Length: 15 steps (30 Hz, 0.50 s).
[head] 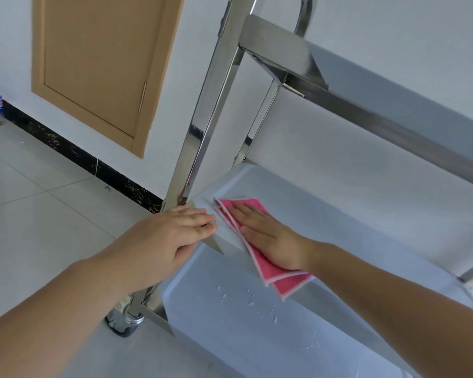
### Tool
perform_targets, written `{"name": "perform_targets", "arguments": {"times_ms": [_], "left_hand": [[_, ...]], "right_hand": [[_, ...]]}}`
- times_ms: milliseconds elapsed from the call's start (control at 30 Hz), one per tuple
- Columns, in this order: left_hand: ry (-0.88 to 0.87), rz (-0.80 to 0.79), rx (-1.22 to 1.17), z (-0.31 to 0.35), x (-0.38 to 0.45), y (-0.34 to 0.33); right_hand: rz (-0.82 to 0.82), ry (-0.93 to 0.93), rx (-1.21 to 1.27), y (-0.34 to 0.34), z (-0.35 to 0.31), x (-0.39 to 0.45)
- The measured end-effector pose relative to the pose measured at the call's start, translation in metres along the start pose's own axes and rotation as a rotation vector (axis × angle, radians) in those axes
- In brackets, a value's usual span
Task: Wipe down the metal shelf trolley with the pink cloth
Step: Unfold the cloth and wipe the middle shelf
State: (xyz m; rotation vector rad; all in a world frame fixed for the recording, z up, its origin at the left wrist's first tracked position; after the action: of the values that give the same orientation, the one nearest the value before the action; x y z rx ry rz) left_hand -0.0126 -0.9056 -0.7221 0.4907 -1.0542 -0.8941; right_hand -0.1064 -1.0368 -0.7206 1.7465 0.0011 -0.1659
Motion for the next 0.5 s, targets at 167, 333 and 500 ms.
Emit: {"name": "perform_targets", "arguments": {"times_ms": [167, 333, 500], "left_hand": [[0.038, -0.026, -0.010, -0.006, 0.001, -0.002], [0.074, 0.005, 0.007, -0.010, 0.008, 0.003], [-0.019, 0.021, 0.042, -0.003, 0.006, 0.006]], "right_hand": [[-0.013, 0.048, 0.035, -0.003, -0.007, -0.003], [0.005, 0.080, 0.044, 0.002, 0.006, 0.009], [0.058, -0.009, 0.013, 0.013, 0.051, 0.039]]}}
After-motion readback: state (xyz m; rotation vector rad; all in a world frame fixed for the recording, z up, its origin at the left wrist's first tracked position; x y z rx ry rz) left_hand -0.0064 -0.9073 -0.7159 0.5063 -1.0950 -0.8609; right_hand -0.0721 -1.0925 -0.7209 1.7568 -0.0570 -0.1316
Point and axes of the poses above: each hand's wrist, its own x-axis towards the middle knuckle, its own y-axis out of the back of the hand, z = x × y, the point moved 8 cm from there along x, towards the middle knuckle, and after that the axes turned 14 degrees about y, right-handed, at the moved point
